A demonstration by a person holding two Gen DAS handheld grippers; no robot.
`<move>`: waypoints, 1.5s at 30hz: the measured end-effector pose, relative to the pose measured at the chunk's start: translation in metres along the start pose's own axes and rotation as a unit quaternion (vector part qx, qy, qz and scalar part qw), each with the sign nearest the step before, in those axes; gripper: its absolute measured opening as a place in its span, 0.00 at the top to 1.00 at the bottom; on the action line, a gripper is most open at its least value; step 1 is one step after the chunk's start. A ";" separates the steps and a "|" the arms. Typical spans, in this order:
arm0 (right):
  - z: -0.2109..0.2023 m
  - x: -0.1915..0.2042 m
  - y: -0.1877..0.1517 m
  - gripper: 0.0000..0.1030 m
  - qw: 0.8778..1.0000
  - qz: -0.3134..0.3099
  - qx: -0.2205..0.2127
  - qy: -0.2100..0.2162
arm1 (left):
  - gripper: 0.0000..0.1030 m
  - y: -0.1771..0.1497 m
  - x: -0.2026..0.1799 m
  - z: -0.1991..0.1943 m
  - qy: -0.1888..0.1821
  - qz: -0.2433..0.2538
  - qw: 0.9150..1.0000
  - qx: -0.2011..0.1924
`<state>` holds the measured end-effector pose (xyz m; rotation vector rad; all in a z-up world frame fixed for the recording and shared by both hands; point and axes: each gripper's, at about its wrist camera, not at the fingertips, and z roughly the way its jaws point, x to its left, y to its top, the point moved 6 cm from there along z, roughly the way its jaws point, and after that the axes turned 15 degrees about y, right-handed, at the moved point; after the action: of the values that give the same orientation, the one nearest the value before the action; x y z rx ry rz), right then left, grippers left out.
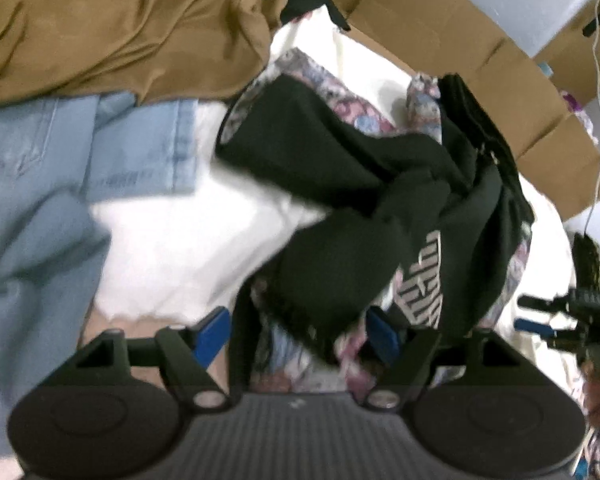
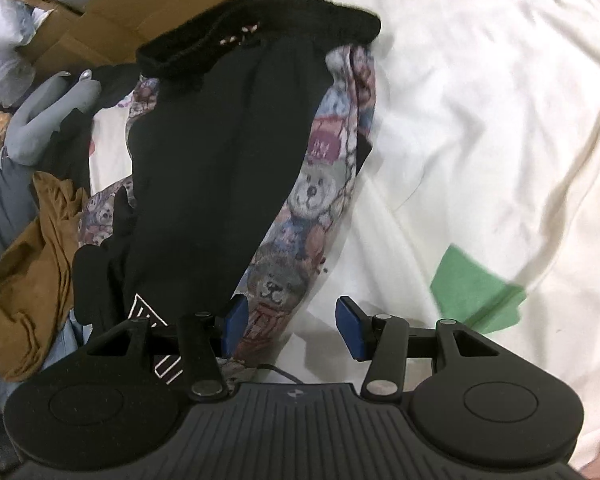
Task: Fold clothes
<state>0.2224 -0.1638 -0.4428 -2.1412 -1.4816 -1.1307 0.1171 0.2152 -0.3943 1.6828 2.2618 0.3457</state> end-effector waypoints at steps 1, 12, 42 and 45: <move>0.003 -0.002 -0.001 0.46 1.000 0.000 -0.002 -0.004 | 0.25 -0.005 0.001 -0.001 0.006 0.003 1.000 -0.001; 0.009 -0.015 0.009 0.50 0.998 0.039 -0.052 0.006 | 0.22 -0.058 0.013 -0.003 -0.038 -0.044 0.997 0.052; -0.013 -0.025 0.025 0.93 0.998 0.020 -0.063 -0.003 | 0.91 -0.074 -0.016 0.016 -0.090 -0.013 0.992 0.091; -0.038 -0.031 0.027 0.93 0.997 0.013 -0.065 -0.030 | 0.91 -0.079 -0.033 0.007 -0.127 0.007 0.986 0.108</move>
<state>0.2255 -0.2194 -0.4368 -2.2936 -1.4364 -1.1950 0.0584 0.1615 -0.4271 1.7336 2.1605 -0.1113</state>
